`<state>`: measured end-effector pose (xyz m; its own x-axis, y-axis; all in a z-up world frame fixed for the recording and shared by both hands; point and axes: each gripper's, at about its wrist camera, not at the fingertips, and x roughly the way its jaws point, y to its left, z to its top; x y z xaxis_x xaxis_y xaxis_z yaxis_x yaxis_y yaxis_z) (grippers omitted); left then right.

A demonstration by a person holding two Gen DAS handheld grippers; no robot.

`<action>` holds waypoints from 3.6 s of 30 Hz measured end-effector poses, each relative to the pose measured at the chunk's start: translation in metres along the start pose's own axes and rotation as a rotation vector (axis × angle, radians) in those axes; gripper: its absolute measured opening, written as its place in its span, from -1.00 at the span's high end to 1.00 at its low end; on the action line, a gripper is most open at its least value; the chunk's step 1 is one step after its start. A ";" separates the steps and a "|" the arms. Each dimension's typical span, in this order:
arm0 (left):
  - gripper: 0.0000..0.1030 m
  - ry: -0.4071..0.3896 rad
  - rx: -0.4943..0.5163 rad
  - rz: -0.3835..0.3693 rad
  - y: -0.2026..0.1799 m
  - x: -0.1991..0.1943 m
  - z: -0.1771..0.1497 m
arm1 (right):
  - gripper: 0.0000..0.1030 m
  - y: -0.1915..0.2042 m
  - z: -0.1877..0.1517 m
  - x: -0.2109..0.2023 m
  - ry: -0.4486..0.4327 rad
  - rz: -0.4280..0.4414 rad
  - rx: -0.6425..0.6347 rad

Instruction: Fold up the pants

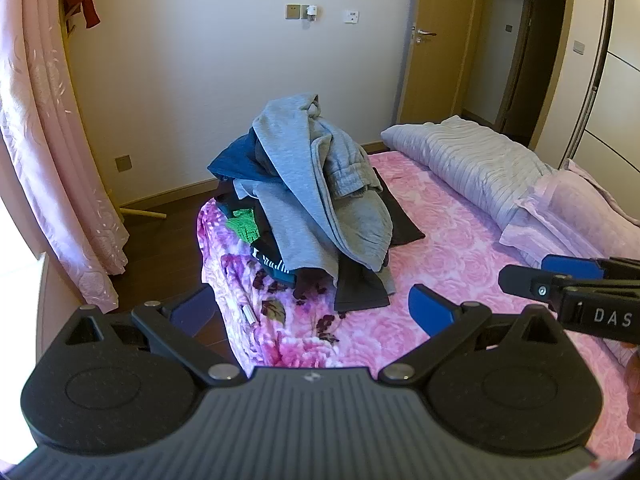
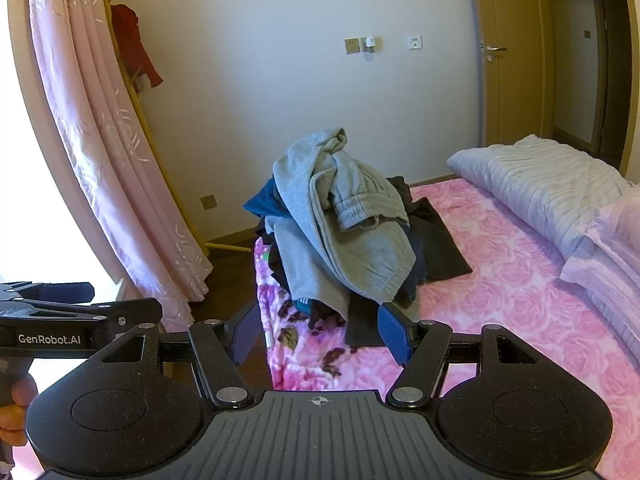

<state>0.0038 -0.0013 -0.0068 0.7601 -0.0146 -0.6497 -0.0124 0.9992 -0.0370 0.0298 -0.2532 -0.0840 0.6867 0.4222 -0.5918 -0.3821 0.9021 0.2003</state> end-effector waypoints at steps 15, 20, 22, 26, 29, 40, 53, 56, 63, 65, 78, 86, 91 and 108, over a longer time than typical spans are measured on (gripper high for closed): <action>-0.98 0.013 -0.008 -0.003 0.000 0.002 0.002 | -0.20 -0.001 0.003 0.008 0.006 -0.008 0.002; -0.98 0.014 -0.007 -0.003 -0.001 0.003 0.002 | -0.20 -0.005 0.003 0.008 0.009 -0.009 0.006; -0.98 0.015 -0.006 -0.004 -0.003 0.003 0.002 | -0.20 -0.006 0.003 0.008 0.009 -0.010 0.008; -0.98 0.015 -0.004 -0.005 -0.005 0.005 0.000 | -0.20 -0.007 0.004 0.008 0.011 -0.013 0.012; -0.98 0.017 -0.004 -0.001 -0.006 0.007 0.000 | -0.20 -0.007 0.004 0.008 0.013 -0.014 0.012; -0.98 0.018 -0.003 -0.002 -0.005 0.009 0.003 | -0.20 -0.009 0.005 0.009 0.015 -0.013 0.012; -0.98 0.020 -0.004 -0.002 -0.005 0.009 0.005 | -0.20 -0.012 0.006 0.015 0.024 -0.015 0.019; -0.98 0.024 -0.005 -0.002 -0.005 0.012 0.006 | -0.20 -0.013 0.007 0.017 0.028 -0.014 0.020; -0.98 0.028 -0.008 0.001 -0.006 0.014 0.009 | -0.20 -0.014 0.008 0.019 0.034 -0.016 0.018; -0.98 0.029 -0.008 0.001 -0.006 0.014 0.009 | -0.20 -0.014 0.008 0.020 0.035 -0.016 0.018; -0.98 0.033 -0.014 0.004 -0.001 0.020 0.013 | -0.20 -0.016 0.014 0.026 0.037 -0.022 0.027; -0.98 0.055 -0.009 -0.012 0.007 0.040 0.027 | -0.21 -0.019 0.022 0.044 0.046 -0.035 0.041; -0.98 0.087 -0.009 -0.017 0.017 0.064 0.034 | -0.20 -0.024 0.027 0.065 0.069 -0.051 0.061; -0.90 0.139 0.033 -0.015 0.072 0.201 0.104 | -0.20 -0.061 0.063 0.189 0.098 -0.103 0.231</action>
<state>0.2231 0.0712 -0.0610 0.6623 -0.0320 -0.7485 0.0213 0.9995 -0.0238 0.2218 -0.2226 -0.1587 0.6469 0.3267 -0.6890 -0.1546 0.9410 0.3010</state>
